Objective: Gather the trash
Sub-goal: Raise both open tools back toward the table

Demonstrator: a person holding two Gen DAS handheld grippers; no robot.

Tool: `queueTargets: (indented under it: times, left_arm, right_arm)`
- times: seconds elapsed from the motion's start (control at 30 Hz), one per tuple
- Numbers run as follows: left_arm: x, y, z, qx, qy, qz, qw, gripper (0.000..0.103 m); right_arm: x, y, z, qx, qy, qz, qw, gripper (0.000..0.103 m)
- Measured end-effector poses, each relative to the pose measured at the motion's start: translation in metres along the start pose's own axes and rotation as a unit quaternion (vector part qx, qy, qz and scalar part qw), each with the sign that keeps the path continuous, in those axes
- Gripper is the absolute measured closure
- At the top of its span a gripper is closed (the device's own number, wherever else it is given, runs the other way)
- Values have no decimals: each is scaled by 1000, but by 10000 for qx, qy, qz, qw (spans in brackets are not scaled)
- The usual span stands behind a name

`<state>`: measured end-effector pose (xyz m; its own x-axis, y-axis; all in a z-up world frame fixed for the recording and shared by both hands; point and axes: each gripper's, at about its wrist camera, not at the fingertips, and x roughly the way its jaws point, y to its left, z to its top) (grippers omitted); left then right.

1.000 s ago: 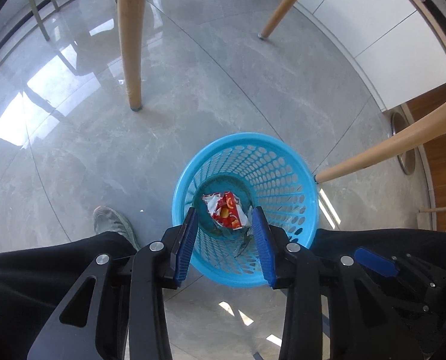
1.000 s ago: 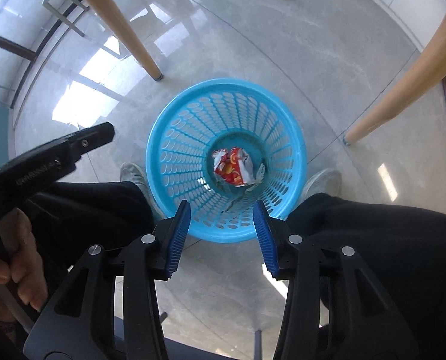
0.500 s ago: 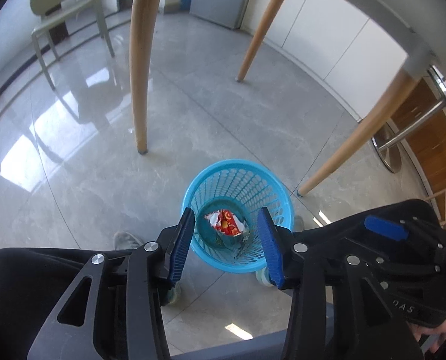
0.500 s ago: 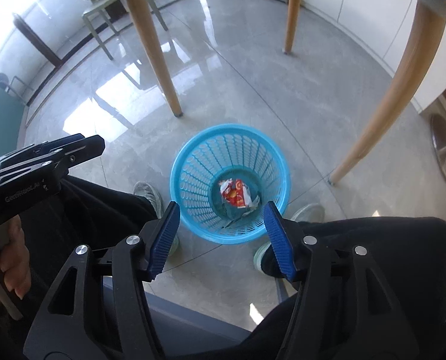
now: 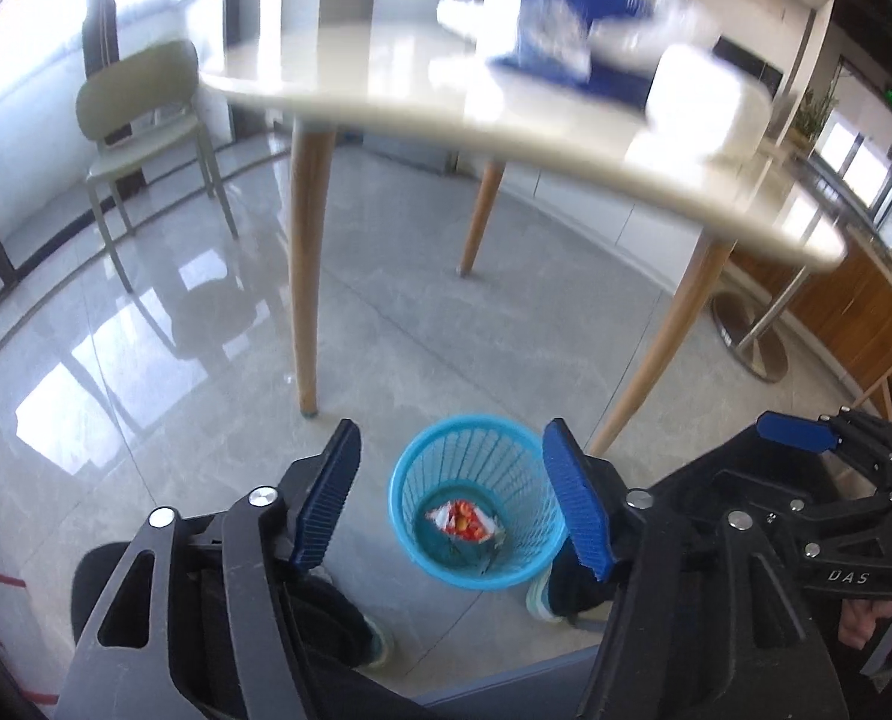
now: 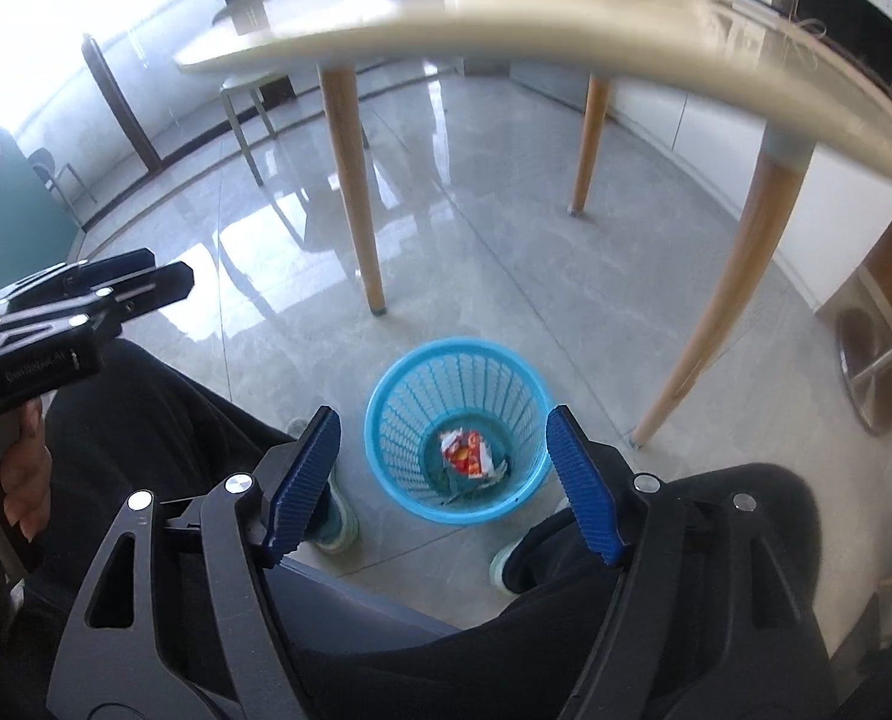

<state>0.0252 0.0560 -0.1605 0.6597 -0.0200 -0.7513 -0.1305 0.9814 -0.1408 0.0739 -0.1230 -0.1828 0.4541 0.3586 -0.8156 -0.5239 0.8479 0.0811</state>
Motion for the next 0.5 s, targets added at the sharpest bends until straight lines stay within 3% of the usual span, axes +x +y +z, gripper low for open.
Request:
queueTargets:
  times: [0.2, 0.5]
  left_arm:
    - [-42, -9, 18, 152, -643, -55, 9978, 33]
    - [-80, -31, 46, 367, -1165, -130, 9924, 32]
  right_arm:
    - [-38, -5, 15, 72, -506, 1, 9987, 27]
    - [-102, -32, 42, 264, -1261, -67, 9916, 21]
